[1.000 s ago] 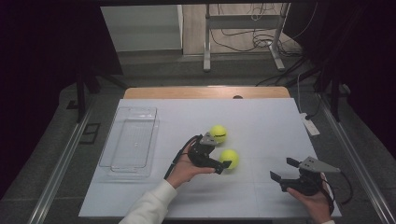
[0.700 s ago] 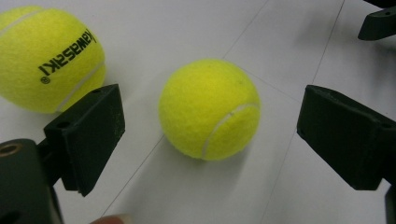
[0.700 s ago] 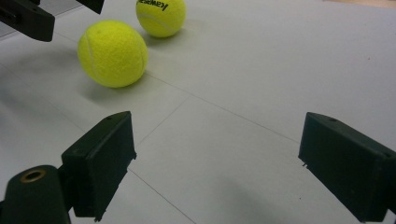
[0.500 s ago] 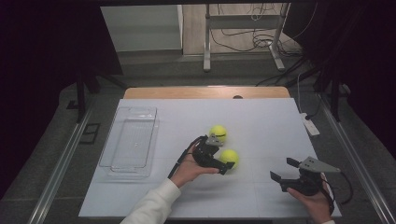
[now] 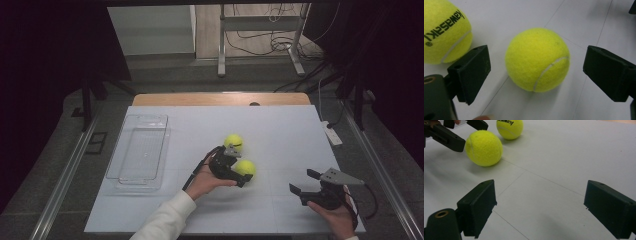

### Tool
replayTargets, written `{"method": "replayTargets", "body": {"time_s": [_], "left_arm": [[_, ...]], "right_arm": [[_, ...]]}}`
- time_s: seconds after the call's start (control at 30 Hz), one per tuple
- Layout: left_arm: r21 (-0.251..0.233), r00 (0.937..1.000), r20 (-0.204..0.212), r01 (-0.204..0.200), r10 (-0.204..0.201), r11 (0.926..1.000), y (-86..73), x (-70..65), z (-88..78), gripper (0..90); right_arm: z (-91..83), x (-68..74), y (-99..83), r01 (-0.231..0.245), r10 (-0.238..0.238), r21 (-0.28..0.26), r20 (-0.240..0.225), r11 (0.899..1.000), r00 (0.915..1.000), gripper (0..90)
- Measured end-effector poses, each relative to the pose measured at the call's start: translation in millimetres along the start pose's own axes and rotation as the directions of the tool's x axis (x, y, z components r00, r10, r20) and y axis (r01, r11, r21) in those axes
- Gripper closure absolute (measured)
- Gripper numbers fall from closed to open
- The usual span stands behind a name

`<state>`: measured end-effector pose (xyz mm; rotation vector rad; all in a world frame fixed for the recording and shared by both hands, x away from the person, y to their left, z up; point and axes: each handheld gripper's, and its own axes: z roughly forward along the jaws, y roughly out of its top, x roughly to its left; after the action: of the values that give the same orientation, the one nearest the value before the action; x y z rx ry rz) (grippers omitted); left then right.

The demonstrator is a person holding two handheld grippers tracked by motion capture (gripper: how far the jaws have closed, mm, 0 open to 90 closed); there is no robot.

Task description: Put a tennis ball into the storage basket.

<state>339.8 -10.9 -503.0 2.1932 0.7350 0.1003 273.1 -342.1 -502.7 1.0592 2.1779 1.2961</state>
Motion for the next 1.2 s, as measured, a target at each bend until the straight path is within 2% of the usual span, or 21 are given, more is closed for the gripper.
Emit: {"method": "replayTargets", "body": {"time_s": [0.43, 0.63, 0.87, 0.97, 1.2], "left_arm": [[0.018, 0.9998, 0.015, -0.009, 0.008, 0.9998, 2.4, -1.7, 14.3, 9.0], [0.045, 0.9999, 0.008, -0.013, 0.012, 0.9989, 0.7, -3.0, 20.7, 9.2], [0.068, 0.9998, -0.019, 0.004, -0.002, 0.9977, -0.4, -1.4, 23.2, 19.0], [0.057, 0.9999, -0.015, 0.002, -0.001, 0.9984, -0.4, -1.8, 22.5, 25.3], [0.059, 0.9997, -0.02, -0.008, 0.009, 0.9982, -0.3, -2.6, 21.7, 26.3]], "right_arm": [[0.1, -0.8, -0.6, -0.003, 0.003, 0.002, -0.001, 1.0, 1.0, 10.7], [-0.9, -1.6, -0.8, -0.005, 0.005, -0.001, 0.003, 1.0, 1.0, 10.7], [-1.7, -2.0, -1.0, -0.005, 0.005, 0.002, 0.009, 1.0, 0.9999, 10.9], [-1.7, -2.2, -1.0, -0.008, 0.008, 0.0, 0.01, 1.0, 0.9999, 10.9], [-2.1, -2.5, -1.2, -0.009, 0.008, 0.001, 0.015, 1.0, 0.9999, 11.0]]}}
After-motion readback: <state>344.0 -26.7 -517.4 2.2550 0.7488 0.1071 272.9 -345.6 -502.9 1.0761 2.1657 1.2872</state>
